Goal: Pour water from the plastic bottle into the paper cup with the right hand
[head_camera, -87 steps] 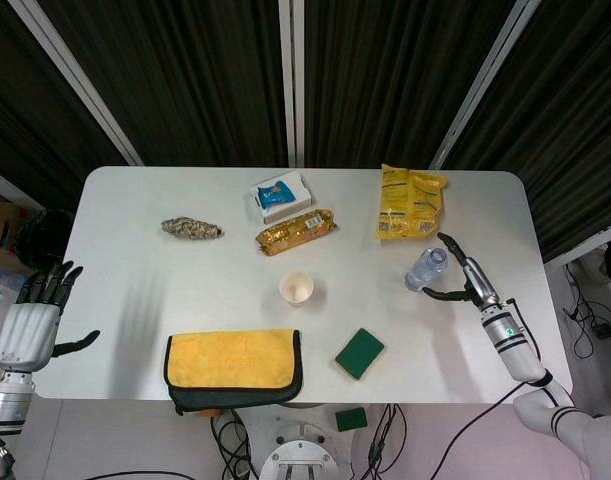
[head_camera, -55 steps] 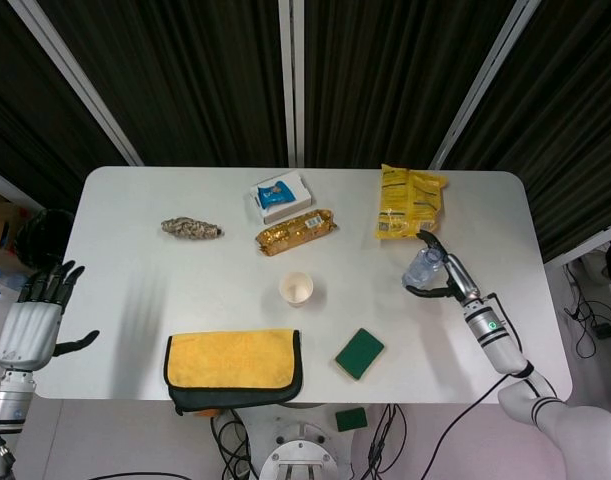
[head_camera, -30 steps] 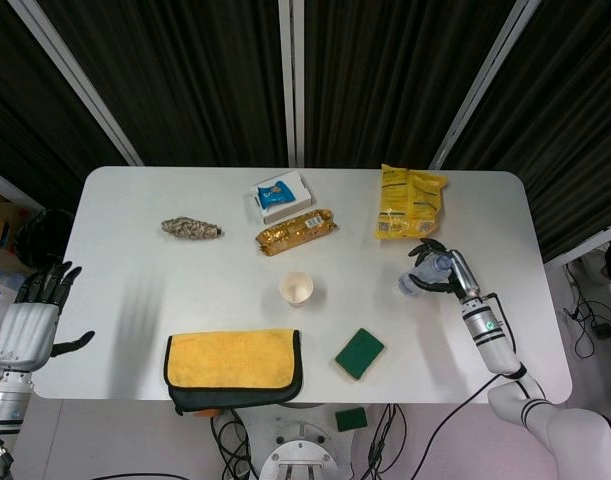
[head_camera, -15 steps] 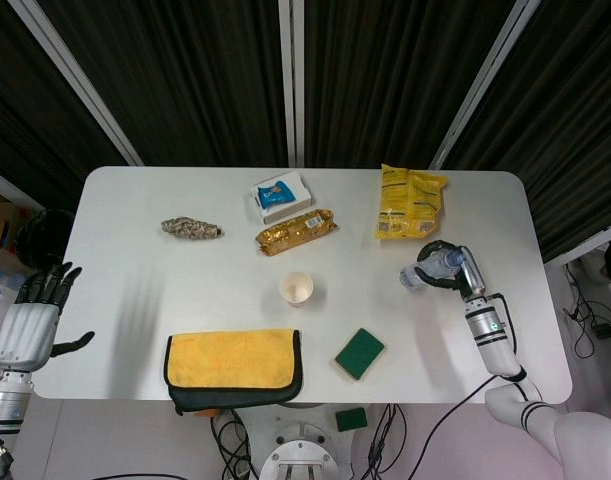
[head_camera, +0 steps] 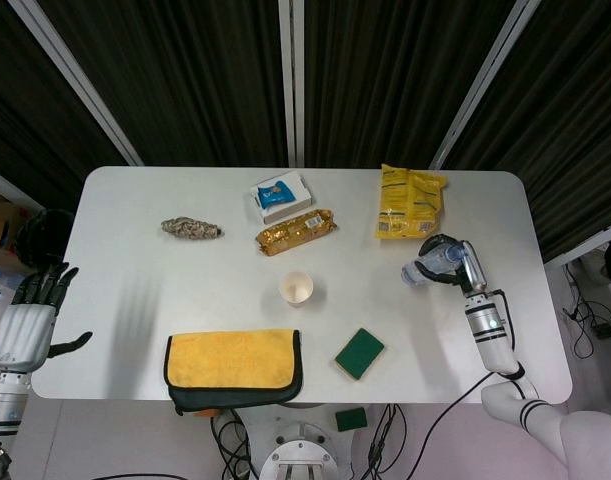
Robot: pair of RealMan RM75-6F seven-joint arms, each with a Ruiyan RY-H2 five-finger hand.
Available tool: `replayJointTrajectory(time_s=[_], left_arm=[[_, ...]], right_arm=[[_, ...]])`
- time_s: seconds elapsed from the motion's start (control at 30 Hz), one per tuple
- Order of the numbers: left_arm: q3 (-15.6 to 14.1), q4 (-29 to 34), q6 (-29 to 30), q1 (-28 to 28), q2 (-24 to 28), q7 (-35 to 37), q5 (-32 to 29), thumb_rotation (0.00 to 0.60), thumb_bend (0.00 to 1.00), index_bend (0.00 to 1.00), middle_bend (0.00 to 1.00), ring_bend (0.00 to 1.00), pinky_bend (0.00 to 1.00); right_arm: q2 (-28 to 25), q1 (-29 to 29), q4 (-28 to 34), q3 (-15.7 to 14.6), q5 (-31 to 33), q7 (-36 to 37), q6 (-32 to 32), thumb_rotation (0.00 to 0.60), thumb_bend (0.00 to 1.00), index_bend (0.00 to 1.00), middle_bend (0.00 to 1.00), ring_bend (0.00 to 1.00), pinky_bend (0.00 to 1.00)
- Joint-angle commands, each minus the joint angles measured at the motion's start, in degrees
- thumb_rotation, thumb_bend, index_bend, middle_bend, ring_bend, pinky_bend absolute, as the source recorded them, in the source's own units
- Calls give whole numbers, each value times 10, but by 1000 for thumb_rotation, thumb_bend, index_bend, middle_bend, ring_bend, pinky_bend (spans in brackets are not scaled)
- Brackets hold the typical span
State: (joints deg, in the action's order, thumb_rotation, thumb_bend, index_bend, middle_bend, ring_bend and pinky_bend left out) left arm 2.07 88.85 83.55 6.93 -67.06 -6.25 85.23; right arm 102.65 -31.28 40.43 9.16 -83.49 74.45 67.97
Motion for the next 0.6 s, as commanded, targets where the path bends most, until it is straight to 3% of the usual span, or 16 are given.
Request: replayJointTrajectory(time_s=[0.03,0.3,0.6], left_arm=[[0,-3,0,-1,-1,4,-1,526,88,86,66,0,115],[1,-13,4,-5,1,21,-4,530,88,86,66,0,116],[2,-25,3,-7,2,40,-7,533,89,86,66,0,115]], right_arm=[[-6,-16,22,7,0,-51,-8,600,364,814,655,645,506],[-18,-63,84,10,-8,-225,-49,600,372,815,659,644,522],[-16,-126,140,34,15,-416,-119,600,375,815,659,643,545]])
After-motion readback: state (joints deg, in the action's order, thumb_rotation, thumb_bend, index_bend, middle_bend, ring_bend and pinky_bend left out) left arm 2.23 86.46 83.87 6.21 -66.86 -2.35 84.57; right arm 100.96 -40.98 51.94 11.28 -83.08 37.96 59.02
